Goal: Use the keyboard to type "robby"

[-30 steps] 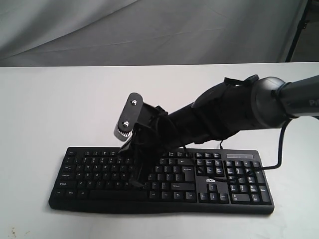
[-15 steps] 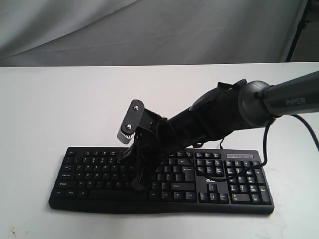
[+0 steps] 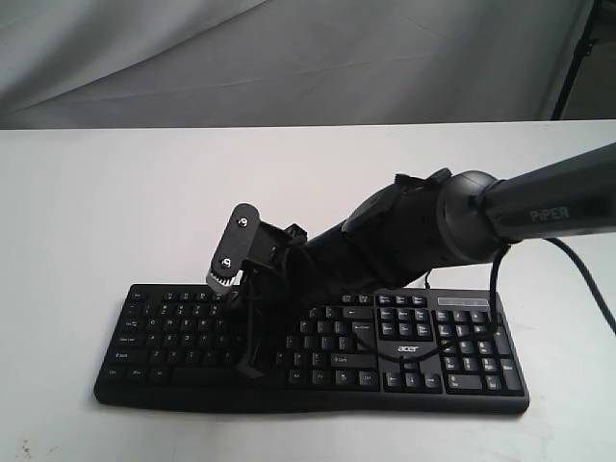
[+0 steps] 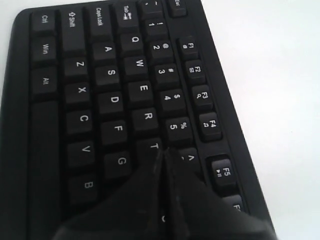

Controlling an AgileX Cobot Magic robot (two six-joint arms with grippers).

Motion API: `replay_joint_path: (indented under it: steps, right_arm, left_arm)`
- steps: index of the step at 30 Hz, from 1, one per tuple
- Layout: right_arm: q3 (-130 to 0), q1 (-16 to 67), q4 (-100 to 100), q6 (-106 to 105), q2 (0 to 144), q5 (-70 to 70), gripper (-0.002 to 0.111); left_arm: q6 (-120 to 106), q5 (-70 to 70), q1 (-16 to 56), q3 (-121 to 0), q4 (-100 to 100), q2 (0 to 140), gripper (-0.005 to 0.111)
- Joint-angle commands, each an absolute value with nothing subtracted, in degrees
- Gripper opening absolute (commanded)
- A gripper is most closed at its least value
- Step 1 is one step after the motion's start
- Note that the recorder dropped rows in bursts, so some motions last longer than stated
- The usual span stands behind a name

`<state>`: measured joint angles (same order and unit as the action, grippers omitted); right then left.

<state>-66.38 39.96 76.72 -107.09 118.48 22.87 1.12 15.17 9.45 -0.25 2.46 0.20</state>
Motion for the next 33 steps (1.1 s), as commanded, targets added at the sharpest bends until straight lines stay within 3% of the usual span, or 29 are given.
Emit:
replay_joint_path:
  steps: [1, 33]
  right_arm:
    - [-66.7, 40.0, 77.0, -107.7, 118.2, 22.0, 0.000]
    - [-66.7, 40.0, 77.7, -107.9, 116.4, 21.8, 0.000]
  left_arm:
    - [1.3, 14.9, 9.8, 0.0, 2.7, 0.0, 0.000]
    - [1.3, 14.9, 9.8, 0.0, 2.7, 0.0, 0.000]
